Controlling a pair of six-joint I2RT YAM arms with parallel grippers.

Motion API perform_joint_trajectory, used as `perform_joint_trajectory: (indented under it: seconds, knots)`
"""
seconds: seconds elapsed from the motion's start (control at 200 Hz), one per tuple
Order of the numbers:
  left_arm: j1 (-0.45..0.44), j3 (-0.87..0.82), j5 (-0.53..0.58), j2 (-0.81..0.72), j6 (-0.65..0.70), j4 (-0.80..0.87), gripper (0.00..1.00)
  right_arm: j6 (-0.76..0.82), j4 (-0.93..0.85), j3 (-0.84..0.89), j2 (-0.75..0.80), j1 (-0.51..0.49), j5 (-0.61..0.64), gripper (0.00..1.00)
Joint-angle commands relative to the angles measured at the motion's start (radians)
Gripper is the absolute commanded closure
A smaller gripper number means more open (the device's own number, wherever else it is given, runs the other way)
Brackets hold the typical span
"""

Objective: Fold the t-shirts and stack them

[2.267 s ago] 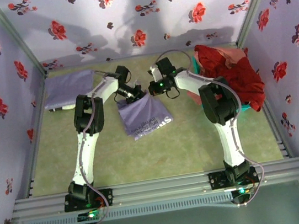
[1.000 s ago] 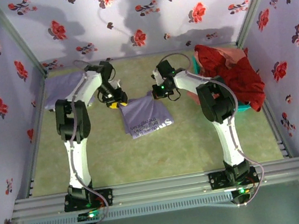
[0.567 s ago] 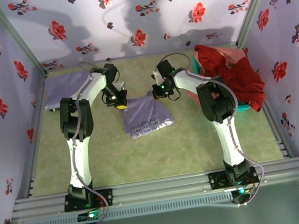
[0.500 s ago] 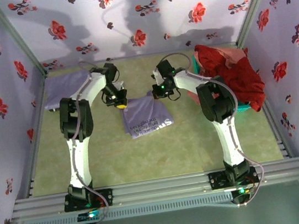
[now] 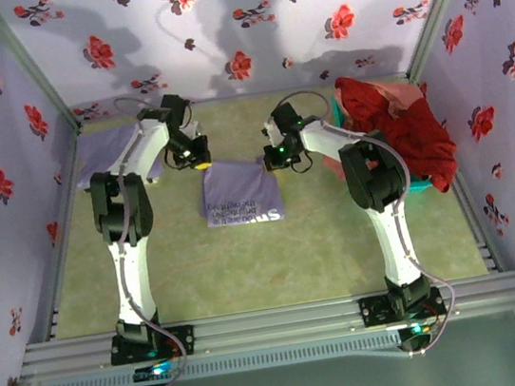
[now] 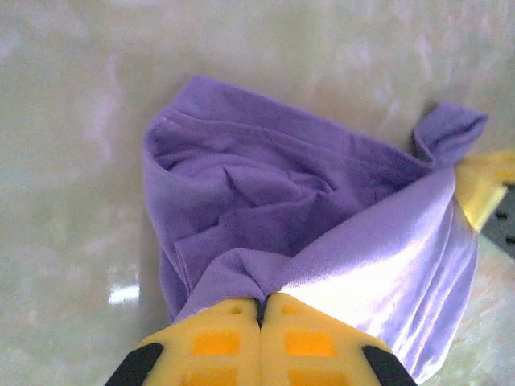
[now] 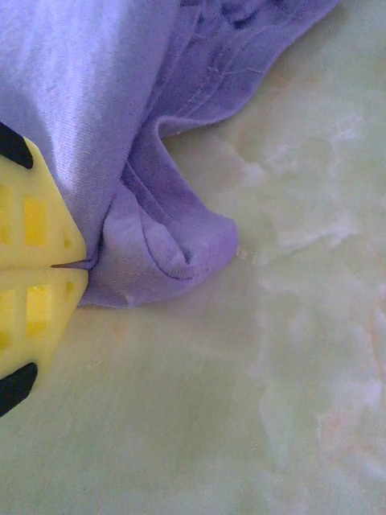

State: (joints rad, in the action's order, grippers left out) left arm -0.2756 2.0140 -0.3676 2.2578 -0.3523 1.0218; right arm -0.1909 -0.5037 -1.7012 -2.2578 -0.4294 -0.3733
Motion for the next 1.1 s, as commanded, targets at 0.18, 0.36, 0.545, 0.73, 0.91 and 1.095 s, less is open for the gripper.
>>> perform_joint_trajectory:
  seconds: [0.18,0.36,0.545,0.73,0.91,1.095]
  knots:
    - [0.061,0.139,-0.089,0.219,-0.046,-0.059,1.00,0.017,-0.112,-0.018,-0.042,0.021,0.045,1.00]
    - [0.052,0.171,-0.052,0.286,-0.051,-0.035,1.00,0.004,-0.089,-0.007,0.053,0.010,0.046,1.00]
    - [0.034,0.095,-0.027,0.288,-0.016,-0.042,1.00,0.006,-0.089,-0.060,0.114,0.009,0.096,1.00]
    - [0.032,0.042,-0.024,0.273,-0.007,-0.065,1.00,-0.017,-0.039,-0.095,0.028,0.016,0.135,1.00]
    - [0.032,0.073,-0.034,0.264,-0.002,-0.048,1.00,-0.070,-0.145,-0.247,-0.153,0.033,0.074,1.00]
    - [0.027,0.136,-0.053,0.201,-0.003,-0.018,1.00,-0.060,-0.231,-0.274,-0.190,0.035,0.088,1.00]
